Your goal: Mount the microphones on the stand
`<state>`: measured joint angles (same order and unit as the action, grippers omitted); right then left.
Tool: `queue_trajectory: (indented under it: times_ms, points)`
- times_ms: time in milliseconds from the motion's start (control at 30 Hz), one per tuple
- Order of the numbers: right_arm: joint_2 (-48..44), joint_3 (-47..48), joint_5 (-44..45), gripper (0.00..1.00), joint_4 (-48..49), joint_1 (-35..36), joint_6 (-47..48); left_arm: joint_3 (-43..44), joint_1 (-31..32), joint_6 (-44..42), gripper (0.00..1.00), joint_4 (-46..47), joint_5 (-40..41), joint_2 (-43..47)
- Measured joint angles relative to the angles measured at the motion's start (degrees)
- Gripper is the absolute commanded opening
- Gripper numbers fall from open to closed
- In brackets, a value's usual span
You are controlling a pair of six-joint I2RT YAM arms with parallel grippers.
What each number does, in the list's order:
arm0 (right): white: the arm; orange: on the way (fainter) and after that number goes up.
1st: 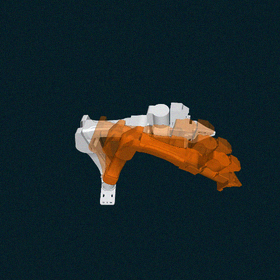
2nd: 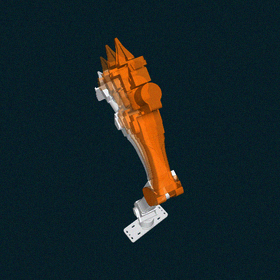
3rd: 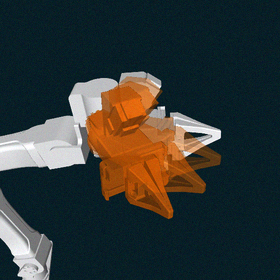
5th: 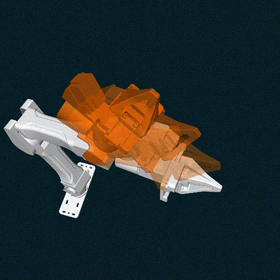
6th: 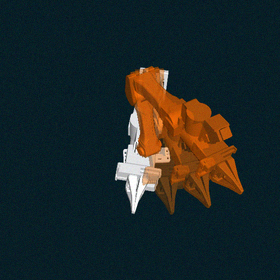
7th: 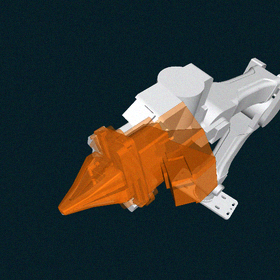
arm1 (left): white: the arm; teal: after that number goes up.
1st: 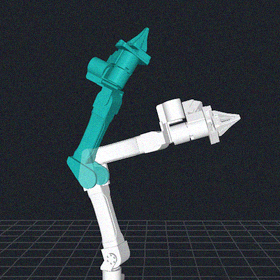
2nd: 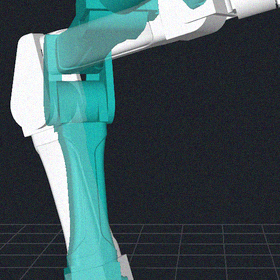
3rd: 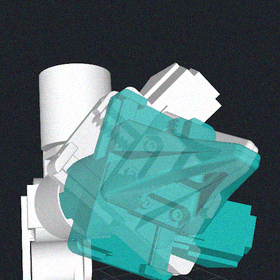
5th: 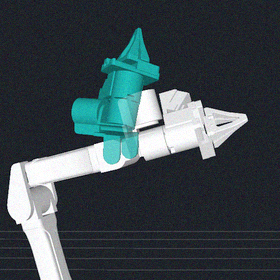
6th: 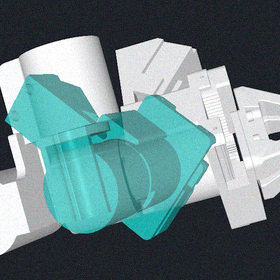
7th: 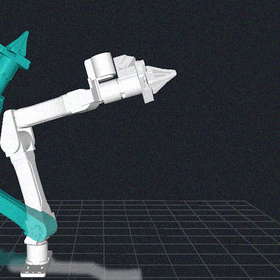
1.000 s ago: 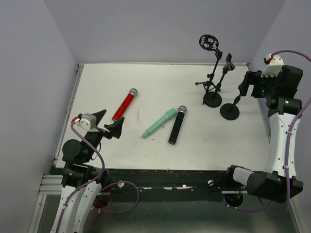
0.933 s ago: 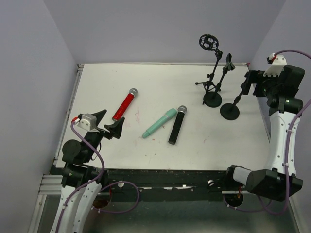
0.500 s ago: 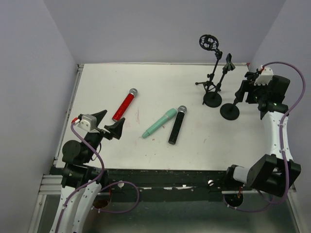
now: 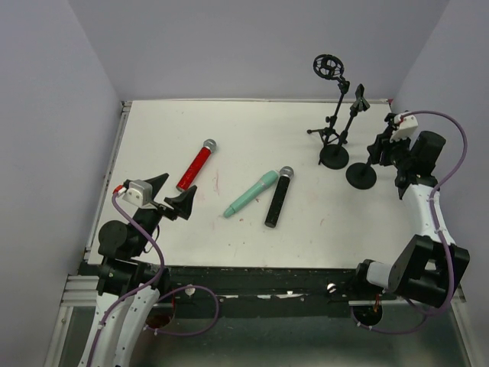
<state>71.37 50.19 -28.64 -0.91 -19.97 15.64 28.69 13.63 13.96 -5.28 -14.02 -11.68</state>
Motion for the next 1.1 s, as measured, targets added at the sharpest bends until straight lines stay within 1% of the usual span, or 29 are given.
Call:
queue_trajectory:
  times_ms: [100,167,233,333,367,400,500,633,933,1100]
  points:
    - [0.1,-0.8,-0.2,0.50,3.0,0.0,0.0,0.0,0.0,0.0,0.99,0.0,0.0,0.0]
    - [0.2,-1.1,-0.3,0.43,4.9,0.0,-0.1,0.0,0.0,0.0,0.98,0.0,0.0,0.0]
    - [0.3,-1.2,-0.3,0.33,6.2,0.0,0.1,0.0,0.0,0.0,0.98,0.0,0.0,0.0]
    - [0.3,-1.6,-0.6,0.12,7.7,0.0,0.7,0.0,0.0,0.0,0.98,0.0,-0.1,0.0]
    - [0.3,-1.6,-0.6,0.07,7.8,0.0,0.9,0.0,0.0,0.0,0.98,0.0,-0.1,0.0]
    - [0.3,-1.7,-0.9,0.05,7.7,0.0,0.7,0.0,0.0,0.0,0.98,0.0,-0.1,0.0]
    - [0.2,-1.7,-1.9,0.02,7.8,0.0,1.2,0.0,0.0,0.0,0.98,0.0,-0.1,0.0]
    - [-0.6,-1.5,-5.3,0.01,5.7,-0.2,2.7,0.0,0.0,0.0,0.98,0.0,-0.2,0.0]
    - [-5.2,0.7,-22.7,0.01,-12.2,-0.2,7.8,0.0,0.0,-0.4,0.98,0.0,-0.4,-1.2]
    - [-6.2,2.0,-29.9,0.02,-20.0,1.2,11.2,0.0,0.0,-0.4,0.98,0.0,-1.0,-2.2]
